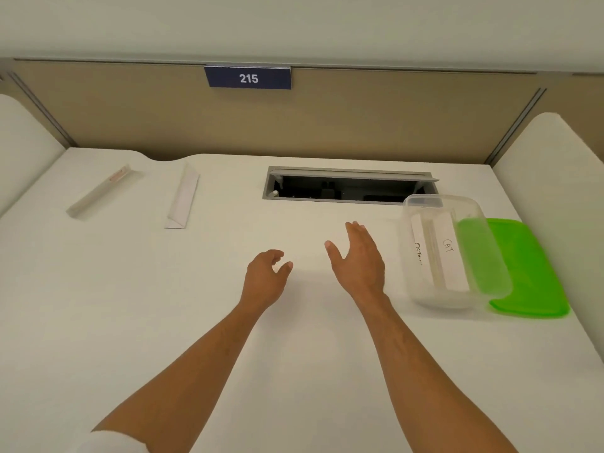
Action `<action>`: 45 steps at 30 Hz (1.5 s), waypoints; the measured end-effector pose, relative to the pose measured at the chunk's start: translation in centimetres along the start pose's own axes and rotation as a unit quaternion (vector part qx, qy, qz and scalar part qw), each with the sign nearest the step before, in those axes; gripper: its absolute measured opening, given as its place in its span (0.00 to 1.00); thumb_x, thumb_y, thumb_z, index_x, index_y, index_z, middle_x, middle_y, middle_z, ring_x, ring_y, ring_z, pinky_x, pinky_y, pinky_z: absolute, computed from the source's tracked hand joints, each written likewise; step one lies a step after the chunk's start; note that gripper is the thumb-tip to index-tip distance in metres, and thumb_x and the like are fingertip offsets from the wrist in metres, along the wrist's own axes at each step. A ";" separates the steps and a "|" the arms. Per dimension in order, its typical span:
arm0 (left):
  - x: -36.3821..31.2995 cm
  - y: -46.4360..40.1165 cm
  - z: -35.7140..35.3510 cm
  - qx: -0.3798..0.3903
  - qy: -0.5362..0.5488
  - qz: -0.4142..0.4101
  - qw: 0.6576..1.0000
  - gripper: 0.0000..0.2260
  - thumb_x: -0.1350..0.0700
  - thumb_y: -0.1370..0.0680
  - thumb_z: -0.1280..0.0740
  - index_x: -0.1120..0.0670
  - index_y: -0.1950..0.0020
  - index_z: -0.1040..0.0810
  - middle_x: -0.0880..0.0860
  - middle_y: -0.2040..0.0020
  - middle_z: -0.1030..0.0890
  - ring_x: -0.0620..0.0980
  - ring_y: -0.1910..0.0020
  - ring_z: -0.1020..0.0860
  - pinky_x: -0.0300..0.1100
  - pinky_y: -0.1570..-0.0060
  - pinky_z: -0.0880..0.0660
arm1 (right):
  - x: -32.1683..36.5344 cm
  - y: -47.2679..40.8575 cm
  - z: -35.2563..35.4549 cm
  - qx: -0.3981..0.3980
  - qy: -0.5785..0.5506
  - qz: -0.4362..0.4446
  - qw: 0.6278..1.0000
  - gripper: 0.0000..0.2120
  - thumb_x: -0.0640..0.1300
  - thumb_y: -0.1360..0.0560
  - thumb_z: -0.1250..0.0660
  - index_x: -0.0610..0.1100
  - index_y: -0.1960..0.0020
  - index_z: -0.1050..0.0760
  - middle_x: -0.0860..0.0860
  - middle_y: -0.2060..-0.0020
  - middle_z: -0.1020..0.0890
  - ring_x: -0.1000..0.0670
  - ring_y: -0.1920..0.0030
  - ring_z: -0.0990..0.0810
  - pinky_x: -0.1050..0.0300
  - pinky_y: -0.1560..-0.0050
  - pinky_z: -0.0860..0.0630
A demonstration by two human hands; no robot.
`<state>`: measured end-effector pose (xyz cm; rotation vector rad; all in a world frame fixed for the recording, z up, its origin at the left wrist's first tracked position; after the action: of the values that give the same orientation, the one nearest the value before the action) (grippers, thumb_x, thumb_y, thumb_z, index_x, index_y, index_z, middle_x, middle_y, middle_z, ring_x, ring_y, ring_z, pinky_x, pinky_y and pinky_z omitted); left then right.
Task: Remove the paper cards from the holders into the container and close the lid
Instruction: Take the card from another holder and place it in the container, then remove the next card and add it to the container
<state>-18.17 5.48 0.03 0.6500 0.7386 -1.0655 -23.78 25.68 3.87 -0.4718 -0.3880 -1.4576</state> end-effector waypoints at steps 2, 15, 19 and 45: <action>1.3 -0.1 1.4 -0.018 -0.032 -0.009 0.999 0.16 0.52 0.22 0.31 0.56 0.36 0.23 0.53 0.36 0.23 0.51 0.37 0.25 0.39 0.42 0.31 | 0.9 0.0 -1.6 0.017 0.009 0.012 1.000 0.33 0.64 0.22 0.44 0.48 0.23 0.43 0.50 0.23 0.41 0.48 0.23 0.44 0.50 0.27 0.41; 9.5 -3.6 9.8 -0.058 -0.162 0.001 0.985 0.24 0.51 0.21 0.34 0.57 0.27 0.30 0.56 0.24 0.35 0.54 0.25 0.38 0.50 0.28 0.39 | 6.6 0.6 -13.4 0.132 0.067 0.070 0.986 0.37 0.67 0.22 0.53 0.45 0.21 0.52 0.48 0.21 0.51 0.49 0.21 0.55 0.50 0.23 0.57; 11.2 -5.6 12.1 -0.077 -0.175 0.009 0.982 0.26 0.50 0.21 0.34 0.56 0.25 0.34 0.56 0.22 0.39 0.55 0.24 0.41 0.53 0.27 0.39 | 7.3 0.9 -15.6 0.133 0.101 0.079 0.983 0.37 0.67 0.21 0.56 0.44 0.21 0.52 0.47 0.21 0.50 0.49 0.21 0.56 0.47 0.23 0.61; 13.3 -15.0 18.9 -0.209 0.066 0.187 0.957 0.08 0.58 0.22 0.35 0.59 0.57 0.19 0.56 0.61 0.20 0.55 0.62 0.24 0.44 0.59 0.25 | 7.2 1.2 -16.7 0.058 0.156 0.090 0.982 0.37 0.66 0.21 0.59 0.43 0.22 0.45 0.47 0.22 0.43 0.50 0.22 0.52 0.45 0.23 0.57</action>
<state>-24.10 -21.45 -1.03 0.4710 0.8845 -0.4977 -22.56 10.83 -6.69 -0.1734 -0.1733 -1.2982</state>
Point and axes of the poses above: each hand's wrist, its own y-axis away from the middle knuckle, its own z-axis out of the back of the hand, x = y × z, the point moved 7 cm from there along -y, towards the middle knuckle
